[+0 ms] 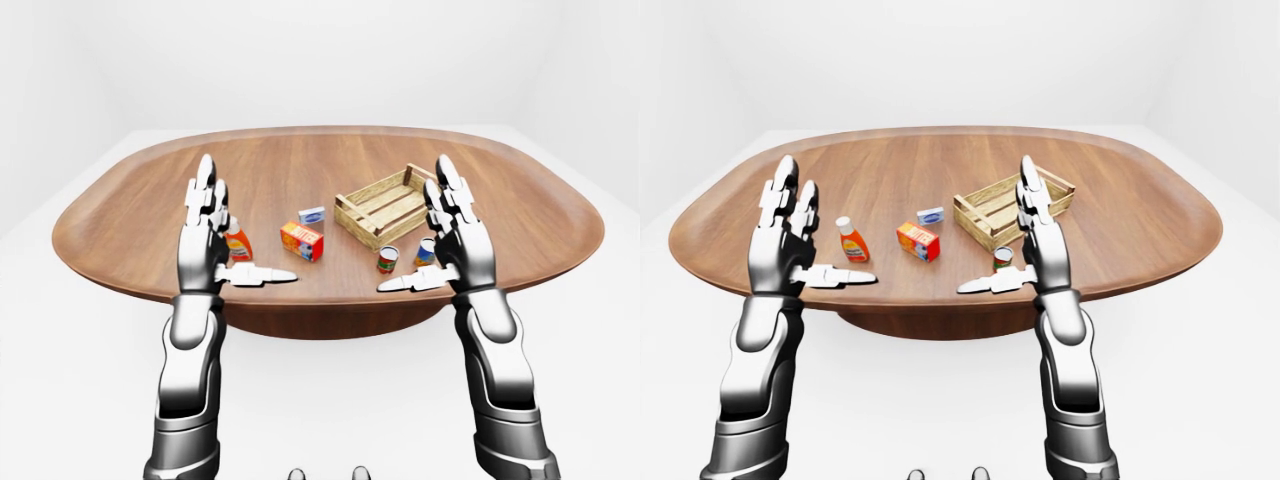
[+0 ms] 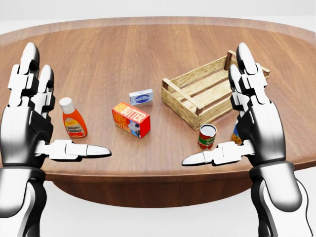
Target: Pick up the tomato sauce, and put it in the wooden tray.
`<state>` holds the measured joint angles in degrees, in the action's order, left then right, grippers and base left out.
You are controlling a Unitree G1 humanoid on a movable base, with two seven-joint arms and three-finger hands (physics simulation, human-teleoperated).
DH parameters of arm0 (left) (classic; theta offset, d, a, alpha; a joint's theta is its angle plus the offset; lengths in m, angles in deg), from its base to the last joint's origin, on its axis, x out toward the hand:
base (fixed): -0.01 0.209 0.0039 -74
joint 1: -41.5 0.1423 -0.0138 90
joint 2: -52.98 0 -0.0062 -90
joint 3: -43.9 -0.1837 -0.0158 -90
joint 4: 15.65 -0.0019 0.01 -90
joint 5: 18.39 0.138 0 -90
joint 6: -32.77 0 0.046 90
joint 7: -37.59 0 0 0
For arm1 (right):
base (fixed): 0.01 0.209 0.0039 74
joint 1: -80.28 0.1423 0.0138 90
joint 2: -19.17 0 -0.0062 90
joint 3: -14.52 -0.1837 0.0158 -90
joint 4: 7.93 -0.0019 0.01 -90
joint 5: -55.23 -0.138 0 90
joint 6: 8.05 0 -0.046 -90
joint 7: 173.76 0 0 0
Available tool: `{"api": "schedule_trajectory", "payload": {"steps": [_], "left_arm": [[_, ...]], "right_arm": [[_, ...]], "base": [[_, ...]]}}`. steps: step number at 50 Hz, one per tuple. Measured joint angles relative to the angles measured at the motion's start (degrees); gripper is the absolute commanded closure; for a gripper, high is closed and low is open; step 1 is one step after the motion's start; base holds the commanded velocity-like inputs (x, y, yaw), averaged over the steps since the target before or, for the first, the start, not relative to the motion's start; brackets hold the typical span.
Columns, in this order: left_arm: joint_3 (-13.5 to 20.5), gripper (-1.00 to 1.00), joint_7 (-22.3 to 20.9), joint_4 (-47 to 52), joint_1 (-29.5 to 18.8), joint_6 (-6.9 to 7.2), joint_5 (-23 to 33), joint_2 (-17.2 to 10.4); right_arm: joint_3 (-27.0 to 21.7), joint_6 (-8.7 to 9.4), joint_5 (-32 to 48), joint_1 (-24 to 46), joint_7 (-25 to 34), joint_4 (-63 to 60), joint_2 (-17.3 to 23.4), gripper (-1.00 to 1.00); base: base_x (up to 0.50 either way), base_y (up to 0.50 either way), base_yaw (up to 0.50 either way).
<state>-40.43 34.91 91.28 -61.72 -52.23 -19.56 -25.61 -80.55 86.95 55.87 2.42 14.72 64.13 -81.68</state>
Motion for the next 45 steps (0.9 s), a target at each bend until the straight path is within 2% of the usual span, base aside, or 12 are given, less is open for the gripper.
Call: {"api": "schedule_trajectory", "payload": {"steps": [12,45], "left_arm": [[0.2,-1.00,0.1,1.9,0.0,0.00,-0.6,-0.3],[0.9,-1.00,0.3,5.2,-0.1,0.00,-2.1,-0.7]], "right_arm": [[-2.8,0.00,-1.2,-0.8,1.0,-2.1,1.6,-1.00],[-5.7,0.00,-3.1,-1.8,1.8,-6.8,2.9,-1.00]], "base": [[0.02,0.00,0.00],[0.50,0.00,0.00]]}}
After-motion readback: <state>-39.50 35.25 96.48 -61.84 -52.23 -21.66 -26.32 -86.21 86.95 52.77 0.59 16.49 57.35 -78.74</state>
